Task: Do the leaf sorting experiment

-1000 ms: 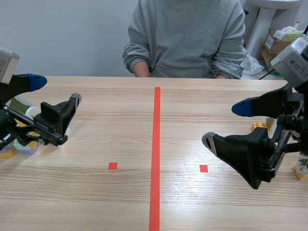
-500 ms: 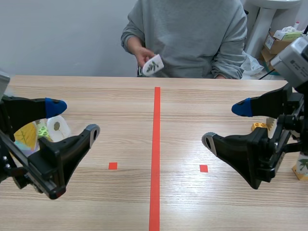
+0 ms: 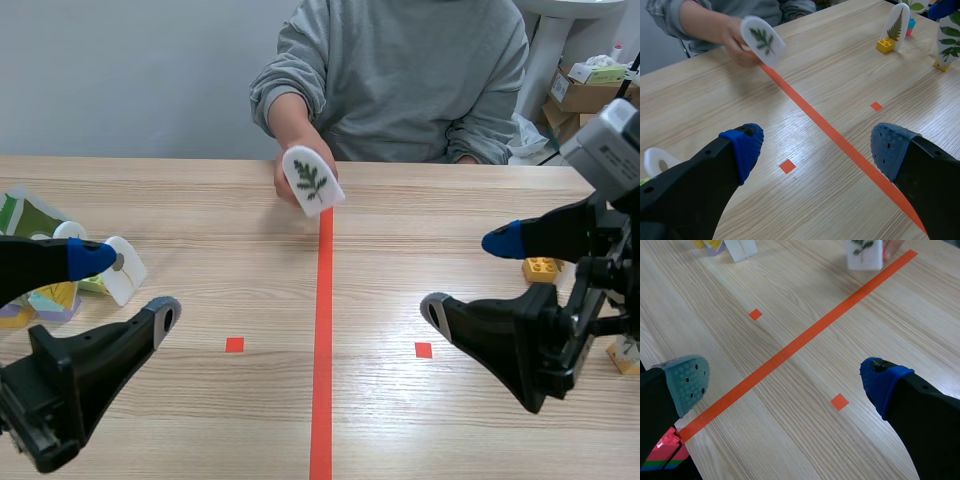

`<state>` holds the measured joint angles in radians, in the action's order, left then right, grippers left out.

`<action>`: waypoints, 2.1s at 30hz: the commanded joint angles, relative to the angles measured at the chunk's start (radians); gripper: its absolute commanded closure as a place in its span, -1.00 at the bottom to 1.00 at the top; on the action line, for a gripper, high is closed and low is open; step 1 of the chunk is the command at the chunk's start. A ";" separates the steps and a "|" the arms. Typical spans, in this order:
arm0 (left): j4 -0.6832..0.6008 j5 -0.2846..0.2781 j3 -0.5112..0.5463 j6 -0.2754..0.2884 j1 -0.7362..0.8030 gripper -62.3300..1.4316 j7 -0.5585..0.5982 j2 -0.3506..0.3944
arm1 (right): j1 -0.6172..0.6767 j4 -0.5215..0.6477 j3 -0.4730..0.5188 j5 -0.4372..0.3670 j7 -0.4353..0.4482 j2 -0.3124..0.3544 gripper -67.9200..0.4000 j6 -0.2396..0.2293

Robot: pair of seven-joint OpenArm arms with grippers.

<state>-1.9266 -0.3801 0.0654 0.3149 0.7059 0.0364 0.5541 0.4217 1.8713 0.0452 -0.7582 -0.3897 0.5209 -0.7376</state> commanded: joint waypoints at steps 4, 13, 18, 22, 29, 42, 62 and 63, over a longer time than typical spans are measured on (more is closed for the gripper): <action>-0.014 -0.006 0.006 0.020 -0.003 -0.51 0.018 -0.002 | 0.000 0.010 0.011 -0.011 0.015 0.000 -0.84 -0.008; -0.014 -0.006 0.006 0.021 -0.003 -0.51 0.018 -0.002 | 0.000 0.010 0.011 -0.011 0.016 0.000 -0.84 -0.008; -0.014 -0.006 0.006 0.021 -0.003 -0.51 0.018 -0.002 | 0.000 0.010 0.011 -0.012 0.016 0.000 -0.84 -0.008; -0.014 -0.006 0.006 0.021 -0.003 -0.51 0.018 -0.002 | 0.000 0.010 0.011 -0.012 0.019 0.000 -0.84 -0.008; -0.014 -0.006 0.006 0.021 -0.003 -0.51 0.019 -0.002 | 0.000 0.010 0.011 -0.012 0.019 0.000 -0.84 -0.008; -0.013 -0.006 0.006 0.021 -0.003 -0.51 0.019 -0.002 | 0.000 0.010 0.011 -0.012 0.019 0.000 -0.84 -0.008; -0.012 -0.006 0.006 0.021 -0.003 -0.51 0.019 -0.002 | 0.000 0.010 0.011 -0.011 0.045 0.000 -0.84 -0.008; -0.012 -0.006 0.006 0.021 -0.003 -0.51 0.019 -0.002 | 0.000 0.010 0.011 -0.011 0.045 0.000 -0.84 -0.008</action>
<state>-1.9266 -0.3794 0.0772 0.3347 0.7055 0.0376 0.5541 0.4301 1.8713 0.0452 -0.7582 -0.3561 0.5209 -0.7376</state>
